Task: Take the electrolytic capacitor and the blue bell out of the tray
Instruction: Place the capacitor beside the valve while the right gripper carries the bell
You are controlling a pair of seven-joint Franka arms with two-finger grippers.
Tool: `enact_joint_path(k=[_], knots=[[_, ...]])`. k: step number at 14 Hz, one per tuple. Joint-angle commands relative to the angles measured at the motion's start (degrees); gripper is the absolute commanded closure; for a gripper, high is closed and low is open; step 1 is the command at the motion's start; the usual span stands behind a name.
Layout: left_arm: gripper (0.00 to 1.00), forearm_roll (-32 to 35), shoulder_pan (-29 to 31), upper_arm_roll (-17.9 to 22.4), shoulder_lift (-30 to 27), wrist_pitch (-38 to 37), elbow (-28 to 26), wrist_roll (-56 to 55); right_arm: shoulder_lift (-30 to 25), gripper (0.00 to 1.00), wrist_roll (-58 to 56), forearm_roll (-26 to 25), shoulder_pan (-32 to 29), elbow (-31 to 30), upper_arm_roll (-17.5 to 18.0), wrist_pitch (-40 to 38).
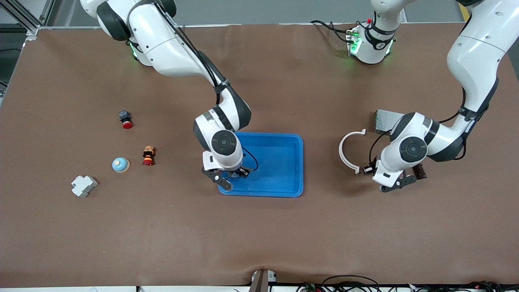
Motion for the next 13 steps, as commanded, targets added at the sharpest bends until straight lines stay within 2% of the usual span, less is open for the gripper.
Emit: enact_joint_path(k=[1,3,6,8,10,11,12,13], knots=[[1.00,1.5,-0.1,0.0,0.6,1.3,0.3,-0.8,-5.2,1.00,-11.6,2.7,-5.6,-0.9,0.4,-5.3],[1.00,1.6,-0.2,0.0,1.0,1.4,0.4,-0.8,-7.1,1.00,-18.9,2.7,-8.9,-1.0,0.2,-8.4],[1.00,2.6,-0.1,0.1,1.6,1.7,0.5,-0.9,-8.1,1.00,-31.5,1.8,-13.9,-1.5,-0.1,-8.9],[0.99,2.6,-0.1,0.1,1.6,1.7,0.5,-0.9,-8.4,1.00,-39.5,-0.5,-17.4,-1.7,-0.1,-8.9],[0.92,2.6,-0.1,0.4,1.6,1.7,0.5,-0.8,-8.5,1.00,-45.4,-4.1,-20.0,-2.2,-0.1,-8.8],[0.78,2.6,-0.1,0.4,1.6,1.7,0.5,-0.8,-8.9,1.00,-47.7,-5.4,-21.1,-2.8,-0.1,-8.4],[0.59,2.6,-0.1,0.4,1.6,1.7,0.6,-0.8,-9.2,1.00,-50.1,-5.7,-22.3,-3.5,-0.1,-7.9],[0.28,2.6,-0.1,0.4,1.6,1.7,0.8,-0.8,-9.3,1.00,-53.0,-5.7,-23.6,-3.6,-0.1,-7.6]])
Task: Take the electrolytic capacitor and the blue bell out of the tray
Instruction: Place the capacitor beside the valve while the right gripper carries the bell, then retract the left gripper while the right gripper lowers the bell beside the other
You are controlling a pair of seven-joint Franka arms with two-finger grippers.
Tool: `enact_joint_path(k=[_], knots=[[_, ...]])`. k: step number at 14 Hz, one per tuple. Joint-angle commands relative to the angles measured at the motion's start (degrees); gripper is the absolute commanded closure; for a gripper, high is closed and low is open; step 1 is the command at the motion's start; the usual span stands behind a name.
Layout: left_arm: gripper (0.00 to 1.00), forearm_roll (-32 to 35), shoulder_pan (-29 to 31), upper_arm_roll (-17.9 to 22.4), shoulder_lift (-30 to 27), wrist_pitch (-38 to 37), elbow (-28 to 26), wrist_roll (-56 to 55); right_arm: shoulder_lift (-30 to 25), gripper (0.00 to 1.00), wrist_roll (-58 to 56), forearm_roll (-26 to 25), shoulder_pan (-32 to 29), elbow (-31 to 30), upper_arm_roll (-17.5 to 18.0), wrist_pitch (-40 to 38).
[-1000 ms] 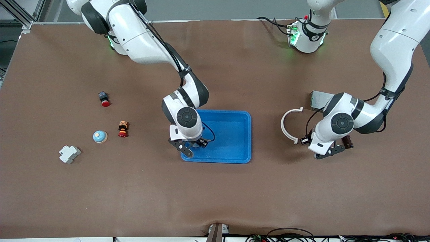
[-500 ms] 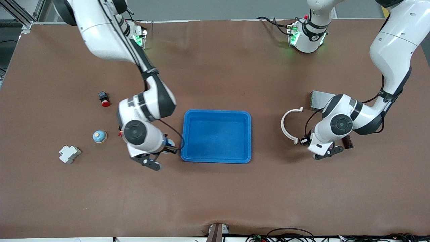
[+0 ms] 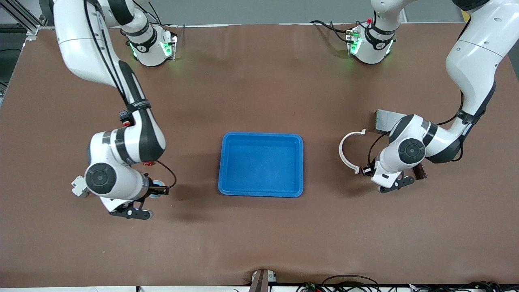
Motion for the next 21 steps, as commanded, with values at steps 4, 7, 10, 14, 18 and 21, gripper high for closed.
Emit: enact_joint_path(k=[4,7,10,14,18,21], knots=[[0.00,1.6,0.3,0.0,-0.7,-0.2,0.7,-0.8,-5.1,1.00,-14.2,-1.4,-6.9,-9.9,1.1,7.8],[0.00,1.6,0.8,-0.1,-1.7,-2.4,1.0,-0.3,-7.0,1.00,-21.8,-1.4,-9.8,-16.5,1.0,15.0],[0.00,0.3,0.9,-0.7,-3.6,-6.5,2.3,1.4,-7.0,1.00,-28.9,-1.4,-12.4,-17.7,1.0,17.5],[0.00,-5.2,1.1,-0.8,-5.6,-14.1,6.4,10.1,-6.7,1.00,-37.0,-1.4,-16.2,-21.8,1.1,25.1],[0.00,-6.1,2.1,-0.8,-6.7,-16.4,7.4,14.1,-6.2,1.00,-38.7,-1.4,-17.6,-23.1,1.2,28.1],[0.00,-9.9,6.0,-2.0,-9.6,-18.5,7.4,20.0,-6.0,1.00,-38.7,-0.6,-18.2,-23.4,1.3,28.3]])
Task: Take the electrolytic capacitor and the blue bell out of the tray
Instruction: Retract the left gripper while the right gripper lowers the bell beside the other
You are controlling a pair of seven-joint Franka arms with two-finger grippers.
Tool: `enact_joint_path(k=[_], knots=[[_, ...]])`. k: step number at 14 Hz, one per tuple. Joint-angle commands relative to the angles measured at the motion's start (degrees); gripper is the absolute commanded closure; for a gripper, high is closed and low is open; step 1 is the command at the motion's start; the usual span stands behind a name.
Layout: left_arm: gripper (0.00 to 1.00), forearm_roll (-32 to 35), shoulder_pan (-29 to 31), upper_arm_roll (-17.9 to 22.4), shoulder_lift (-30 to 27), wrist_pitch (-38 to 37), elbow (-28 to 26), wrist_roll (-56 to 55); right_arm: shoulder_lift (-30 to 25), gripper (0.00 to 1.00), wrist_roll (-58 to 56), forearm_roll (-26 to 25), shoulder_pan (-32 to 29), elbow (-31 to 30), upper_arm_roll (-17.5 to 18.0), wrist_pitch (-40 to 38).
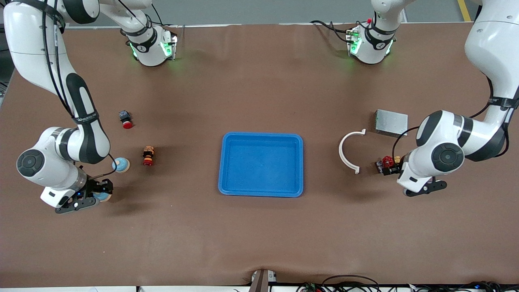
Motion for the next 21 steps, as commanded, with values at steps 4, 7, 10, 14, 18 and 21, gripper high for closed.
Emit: enact_joint_path(k=[4,7,10,14,18,21], knots=[[0.00,-9.8,14.3,-4.9,-9.6,-7.9,-0.5,22.6,-0.5,1.00,-0.3,0.1,-1.2,-1.6,1.5,1.3],[0.00,-13.2,18.0,-5.3,-13.2,-9.5,-0.5,29.2,0.1,1.00,0.0,0.1,-1.1,-1.6,1.5,1.7],[0.00,-16.4,18.3,-5.3,-16.1,-10.3,0.6,29.2,0.4,1.00,0.1,0.1,-1.2,-1.6,1.5,2.0],[0.00,-18.7,18.1,-5.6,-17.0,-19.8,8.4,29.5,1.2,1.00,0.3,0.3,-1.1,-1.6,1.6,2.1],[0.00,-19.0,18.1,-6.4,-17.3,-25.1,13.4,29.3,1.9,1.00,0.3,2.9,-0.1,-1.6,1.6,2.7],[0.00,-20.7,18.1,-8.4,-17.3,-26.8,17.0,28.6,2.1,1.00,0.2,2.9,-0.2,-1.6,1.6,3.1]])
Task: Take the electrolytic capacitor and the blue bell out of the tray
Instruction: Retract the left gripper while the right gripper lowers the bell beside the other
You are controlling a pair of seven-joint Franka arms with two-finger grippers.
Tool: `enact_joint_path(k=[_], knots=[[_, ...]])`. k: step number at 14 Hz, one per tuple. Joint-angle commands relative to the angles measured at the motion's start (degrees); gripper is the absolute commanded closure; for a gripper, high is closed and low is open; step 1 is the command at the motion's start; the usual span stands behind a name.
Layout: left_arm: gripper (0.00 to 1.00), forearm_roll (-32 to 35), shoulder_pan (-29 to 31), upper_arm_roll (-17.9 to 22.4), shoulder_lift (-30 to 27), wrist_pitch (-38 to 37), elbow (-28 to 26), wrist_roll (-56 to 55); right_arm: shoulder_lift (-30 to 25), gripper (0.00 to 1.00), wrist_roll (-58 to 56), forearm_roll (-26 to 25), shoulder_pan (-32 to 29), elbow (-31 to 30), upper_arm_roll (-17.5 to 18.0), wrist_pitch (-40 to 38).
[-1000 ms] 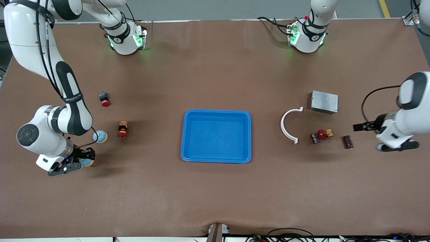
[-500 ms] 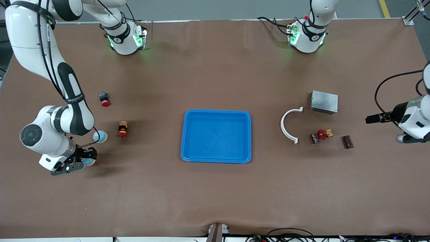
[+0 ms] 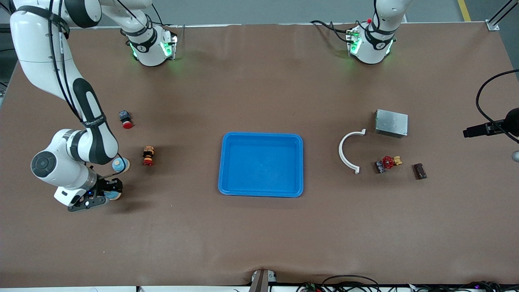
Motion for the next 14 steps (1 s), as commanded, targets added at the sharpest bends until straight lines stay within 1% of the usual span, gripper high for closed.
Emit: enact_joint_path(k=[1,3,7,12,14], knots=[[0.00,-1.2,0.2,-2.9,-0.2,-2.2,2.8,-0.1,0.0,1.00,0.1,0.7,-0.4,-0.1,0.3,0.6],[0.00,-1.2,0.2,-5.0,-0.4,-2.3,3.3,-0.3,0.2,1.00,-0.5,0.7,-0.6,0.0,0.3,1.0],[0.00,-1.2,0.2,-6.5,-1.5,-2.7,3.3,-0.4,0.5,1.00,-0.6,0.4,-0.7,0.0,0.2,1.7],[0.00,-1.3,0.1,-6.6,-1.5,-2.5,3.2,-0.5,0.7,1.00,-0.6,0.2,-0.8,0.0,0.2,2.0],[0.00,-1.2,0.1,-7.4,-1.4,-2.6,3.2,-0.5,1.1,1.00,-0.6,0.2,-0.9,0.0,0.2,2.2]])
